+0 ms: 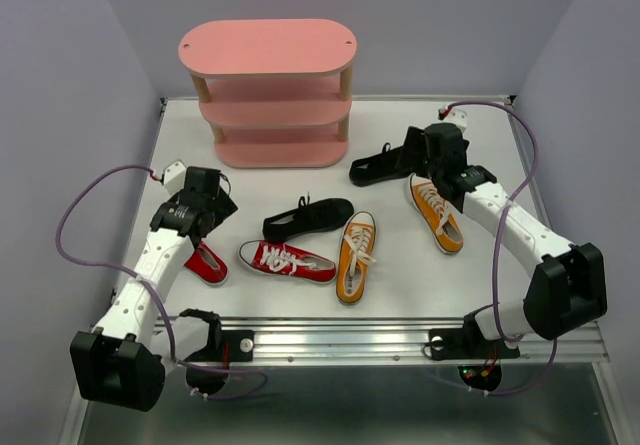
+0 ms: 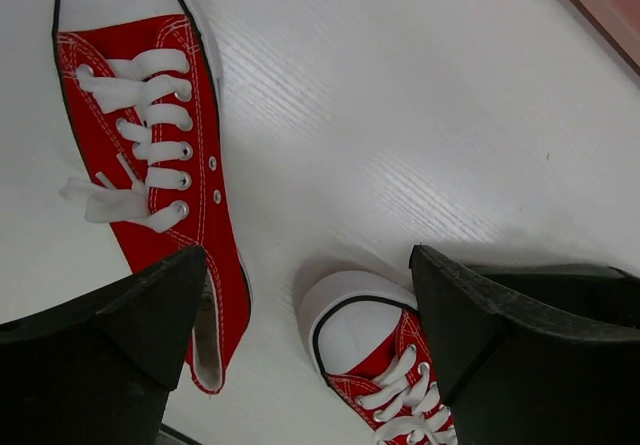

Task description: Place and organize the shoes onto the shoe shelf

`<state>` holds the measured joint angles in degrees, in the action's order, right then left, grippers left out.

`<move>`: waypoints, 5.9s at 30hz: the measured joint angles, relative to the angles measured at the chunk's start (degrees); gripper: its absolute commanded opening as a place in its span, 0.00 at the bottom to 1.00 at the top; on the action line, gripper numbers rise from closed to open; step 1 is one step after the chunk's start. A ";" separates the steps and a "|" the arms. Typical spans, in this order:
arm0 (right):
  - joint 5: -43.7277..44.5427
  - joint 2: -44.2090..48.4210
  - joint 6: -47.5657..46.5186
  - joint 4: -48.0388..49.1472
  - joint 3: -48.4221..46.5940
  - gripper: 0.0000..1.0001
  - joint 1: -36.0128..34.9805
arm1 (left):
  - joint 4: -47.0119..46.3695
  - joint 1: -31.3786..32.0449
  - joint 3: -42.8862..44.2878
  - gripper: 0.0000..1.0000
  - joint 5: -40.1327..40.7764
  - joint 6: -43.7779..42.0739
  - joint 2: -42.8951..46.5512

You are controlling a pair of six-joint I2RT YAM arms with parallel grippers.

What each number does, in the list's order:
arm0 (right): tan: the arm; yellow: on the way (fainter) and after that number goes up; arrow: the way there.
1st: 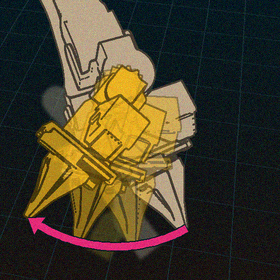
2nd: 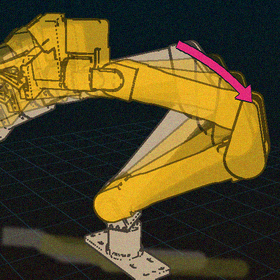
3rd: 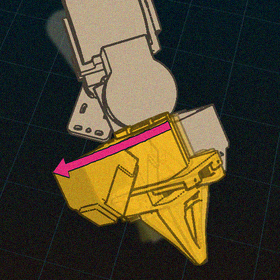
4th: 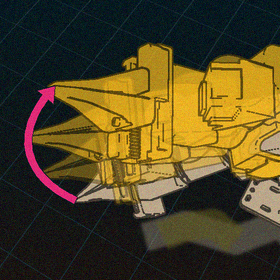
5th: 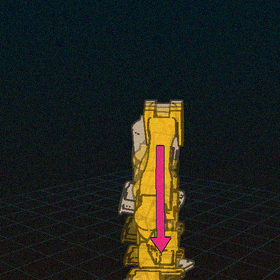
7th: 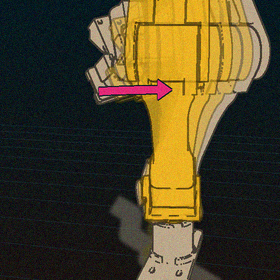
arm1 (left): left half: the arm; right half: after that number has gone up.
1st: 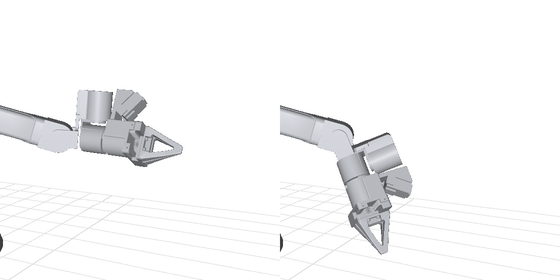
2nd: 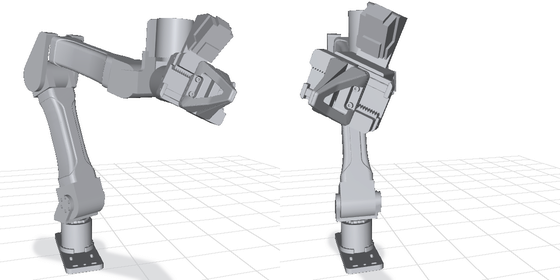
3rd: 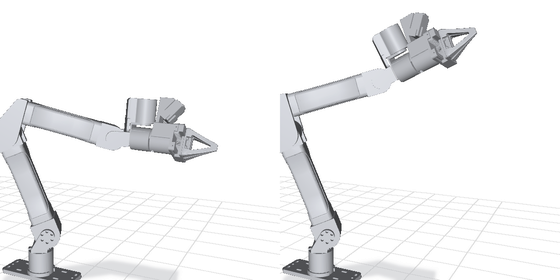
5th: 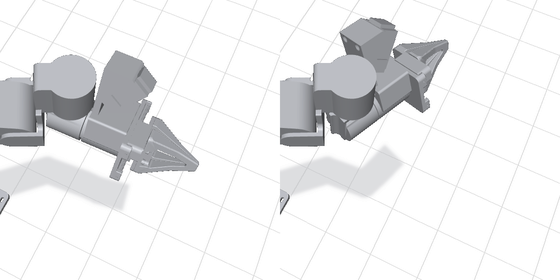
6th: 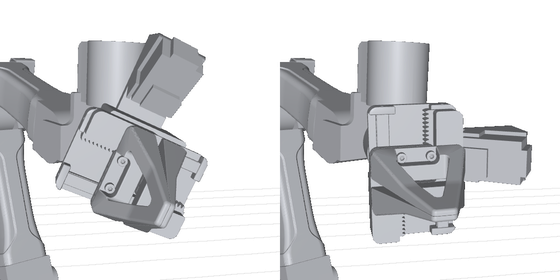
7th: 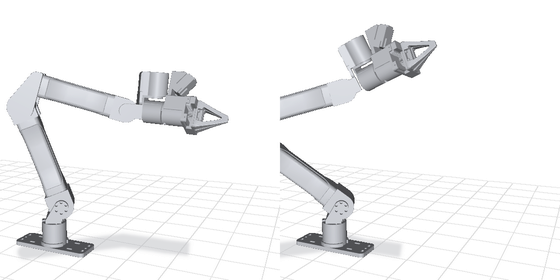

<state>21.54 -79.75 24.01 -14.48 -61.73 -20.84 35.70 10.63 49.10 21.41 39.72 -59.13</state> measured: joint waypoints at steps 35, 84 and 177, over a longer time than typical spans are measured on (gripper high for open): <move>-2.75 -0.28 -0.70 1.70 0.00 1.00 0.00 | 5.09 -2.21 -7.93 0.52 2.56 19.93 -7.82; -3.85 -3.58 0.20 1.62 -1.66 1.00 0.00 | 10.23 2.69 32.74 0.00 -1.88 -31.34 -10.25; -3.10 0.48 1.97 -1.79 -2.05 1.00 0.00 | -2.60 11.89 55.41 0.66 7.06 -36.24 -43.08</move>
<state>18.44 -79.26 25.98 -16.27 -63.79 -20.84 33.10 22.52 104.51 28.47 3.49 -102.21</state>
